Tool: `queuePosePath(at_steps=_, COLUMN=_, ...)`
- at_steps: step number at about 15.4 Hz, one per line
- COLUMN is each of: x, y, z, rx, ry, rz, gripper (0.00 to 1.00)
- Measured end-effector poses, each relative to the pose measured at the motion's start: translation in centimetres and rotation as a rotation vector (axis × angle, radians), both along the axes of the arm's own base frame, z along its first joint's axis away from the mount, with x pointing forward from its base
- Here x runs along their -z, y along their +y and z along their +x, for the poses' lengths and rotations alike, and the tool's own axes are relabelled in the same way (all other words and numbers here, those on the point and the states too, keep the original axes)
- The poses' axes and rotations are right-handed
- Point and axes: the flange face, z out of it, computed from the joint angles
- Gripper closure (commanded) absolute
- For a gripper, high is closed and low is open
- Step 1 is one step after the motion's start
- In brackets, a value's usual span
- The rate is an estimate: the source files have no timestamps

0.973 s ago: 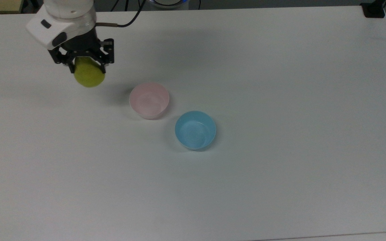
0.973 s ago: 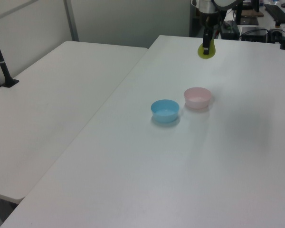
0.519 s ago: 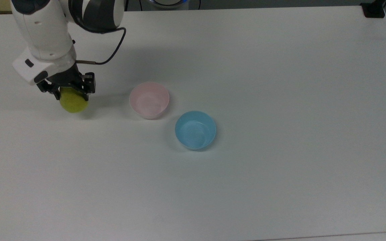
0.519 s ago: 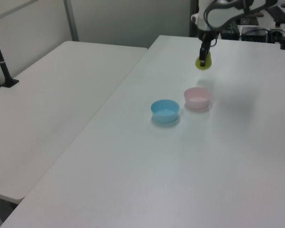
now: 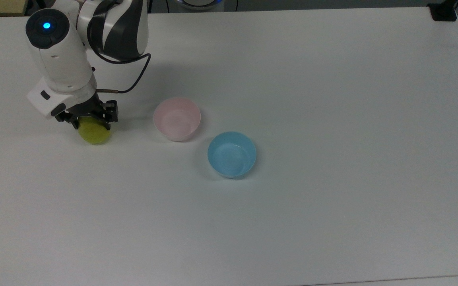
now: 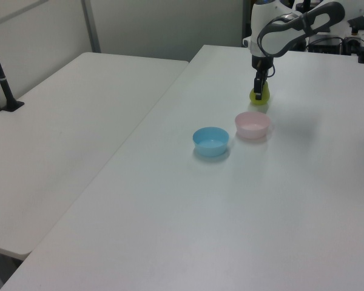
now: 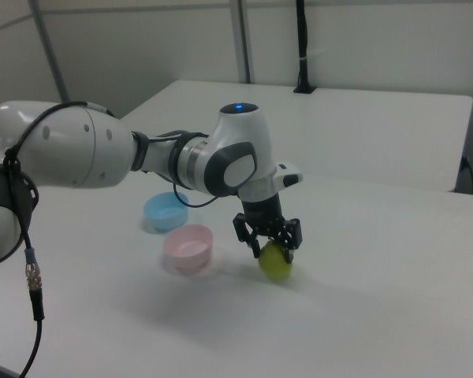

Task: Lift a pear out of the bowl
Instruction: 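Lower the held pear onto the table beside the pink bowl, then open the gripper, release the pear, and raise the gripper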

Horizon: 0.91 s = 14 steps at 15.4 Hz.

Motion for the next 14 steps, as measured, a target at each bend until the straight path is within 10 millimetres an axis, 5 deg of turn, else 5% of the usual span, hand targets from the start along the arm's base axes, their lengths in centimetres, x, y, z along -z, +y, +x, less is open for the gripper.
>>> queuePosePath(at_steps=3, x=-1.1, y=0.0, z=0.1, rx=0.0, ry=-0.018, rz=-0.005, gripper=0.0)
queuePosePath(at_steps=7, x=-5.9, y=1.9, z=0.0, rx=-0.023, ry=-0.054, rz=-0.01, gripper=0.0)
queuePosePath(at_steps=14, x=-15.8, y=14.3, z=-1.4, rx=0.002, ry=-0.066, rz=0.003, gripper=0.0)
